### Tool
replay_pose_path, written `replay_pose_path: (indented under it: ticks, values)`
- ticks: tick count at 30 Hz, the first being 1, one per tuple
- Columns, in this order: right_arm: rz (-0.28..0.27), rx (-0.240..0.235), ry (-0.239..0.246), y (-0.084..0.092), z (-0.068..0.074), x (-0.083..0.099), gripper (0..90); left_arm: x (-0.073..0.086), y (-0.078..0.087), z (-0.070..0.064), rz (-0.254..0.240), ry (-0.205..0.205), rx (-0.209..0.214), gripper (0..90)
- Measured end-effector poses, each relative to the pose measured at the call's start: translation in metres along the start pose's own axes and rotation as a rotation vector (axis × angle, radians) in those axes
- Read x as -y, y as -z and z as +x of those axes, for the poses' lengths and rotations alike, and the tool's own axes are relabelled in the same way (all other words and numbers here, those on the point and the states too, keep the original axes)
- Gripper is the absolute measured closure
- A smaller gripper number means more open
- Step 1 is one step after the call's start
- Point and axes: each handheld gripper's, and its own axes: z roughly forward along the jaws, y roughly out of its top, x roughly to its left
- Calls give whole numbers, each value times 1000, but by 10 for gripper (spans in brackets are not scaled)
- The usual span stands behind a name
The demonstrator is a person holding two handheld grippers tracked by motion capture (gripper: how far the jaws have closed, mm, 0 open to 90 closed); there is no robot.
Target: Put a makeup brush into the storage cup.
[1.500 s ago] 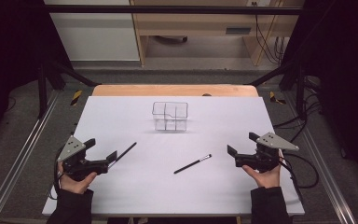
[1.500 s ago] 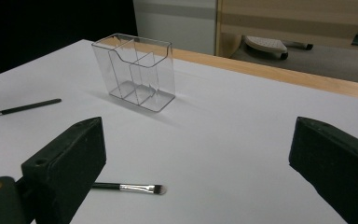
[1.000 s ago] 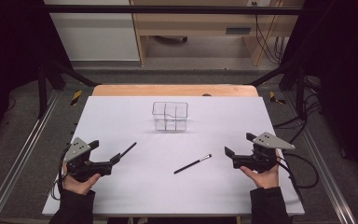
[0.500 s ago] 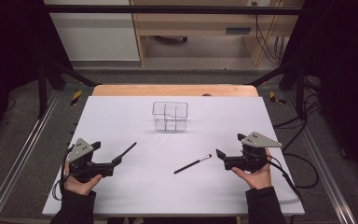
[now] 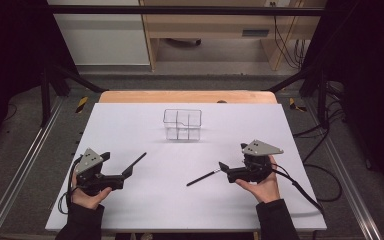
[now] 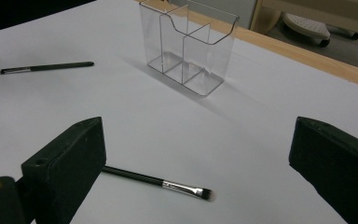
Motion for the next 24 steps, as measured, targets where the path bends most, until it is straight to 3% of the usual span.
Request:
replay_pose_path:
  ticks: [8, 24]
  values:
    - [32, -24, 13, -9, 10, -1, 46, -1, 1, -1, -6, -1, 4, 28]
    - [160, -89, 73, -47, 28, 4, 63, 0, -2, -2, 11, -8, 3, 29]
